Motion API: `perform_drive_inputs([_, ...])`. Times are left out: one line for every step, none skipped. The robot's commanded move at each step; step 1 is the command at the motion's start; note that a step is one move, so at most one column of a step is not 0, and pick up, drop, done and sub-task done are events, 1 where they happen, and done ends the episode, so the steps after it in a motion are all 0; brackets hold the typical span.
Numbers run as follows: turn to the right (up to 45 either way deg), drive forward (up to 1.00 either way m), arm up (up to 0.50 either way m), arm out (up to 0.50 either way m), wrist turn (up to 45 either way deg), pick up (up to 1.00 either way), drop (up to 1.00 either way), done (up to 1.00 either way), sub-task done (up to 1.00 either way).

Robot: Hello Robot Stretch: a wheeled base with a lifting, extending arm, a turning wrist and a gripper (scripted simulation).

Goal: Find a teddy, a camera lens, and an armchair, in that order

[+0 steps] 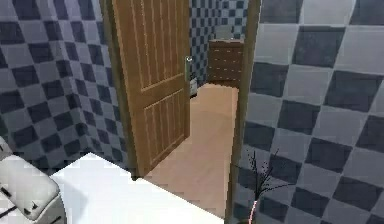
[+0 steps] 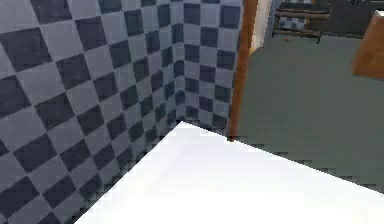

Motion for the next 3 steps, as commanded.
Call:
perform_drive_inputs([-21.0,0.0,0.0,0.0,0.0,0.0,0.0,0.0,0.0])
perform_drive_inputs([0.0,0.45,0.0,0.0,0.0,0.0,0.0,0.0,0.0])
perform_drive_inputs([21.0,0.0,0.0,0.0,0.0,0.0,0.0,0.0,0.0])
